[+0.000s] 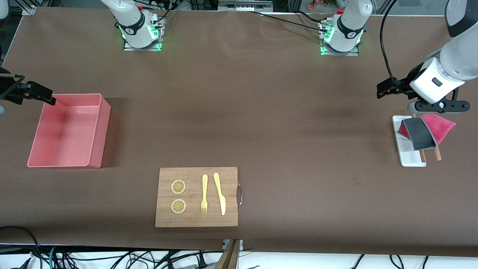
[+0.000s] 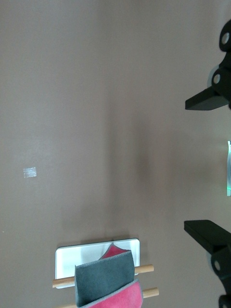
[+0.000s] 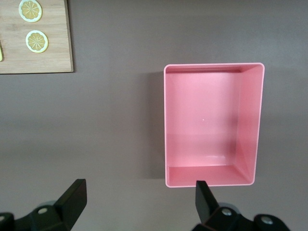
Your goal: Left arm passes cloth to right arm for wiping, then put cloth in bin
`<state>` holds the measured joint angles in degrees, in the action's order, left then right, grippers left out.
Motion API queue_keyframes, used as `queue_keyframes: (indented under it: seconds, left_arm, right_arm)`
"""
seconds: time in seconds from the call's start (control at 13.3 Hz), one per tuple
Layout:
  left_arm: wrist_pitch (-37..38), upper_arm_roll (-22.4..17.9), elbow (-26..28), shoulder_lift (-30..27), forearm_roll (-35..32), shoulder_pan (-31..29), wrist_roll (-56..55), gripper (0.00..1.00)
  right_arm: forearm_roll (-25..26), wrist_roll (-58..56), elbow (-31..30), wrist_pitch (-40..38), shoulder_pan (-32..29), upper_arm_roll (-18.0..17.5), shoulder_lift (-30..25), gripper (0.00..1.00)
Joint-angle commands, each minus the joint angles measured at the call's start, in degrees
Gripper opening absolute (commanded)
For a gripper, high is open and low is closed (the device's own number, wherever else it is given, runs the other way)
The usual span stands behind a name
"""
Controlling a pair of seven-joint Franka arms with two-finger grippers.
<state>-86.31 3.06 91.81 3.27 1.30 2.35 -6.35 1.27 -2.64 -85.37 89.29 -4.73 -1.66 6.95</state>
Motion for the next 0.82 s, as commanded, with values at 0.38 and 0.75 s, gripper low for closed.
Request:
queue_keyframes:
  seconds: [0.38, 0.75]
  left_arm:
    - [2.20, -0.07, -1.72, -0.64, -0.42, -0.50, -0.33, 1.00]
    - [2.38, -0.25, -1.20, -0.64, -0.51, -0.68, -0.51, 1.00]
  right_arm:
    - [-0.65, -0.61, 1.08, -1.14, -0.20, 0.08, -0.01, 1.00]
    - [-0.74, -0.61, 1.08, -1.14, -0.28, 0.08, 0.00, 1.00]
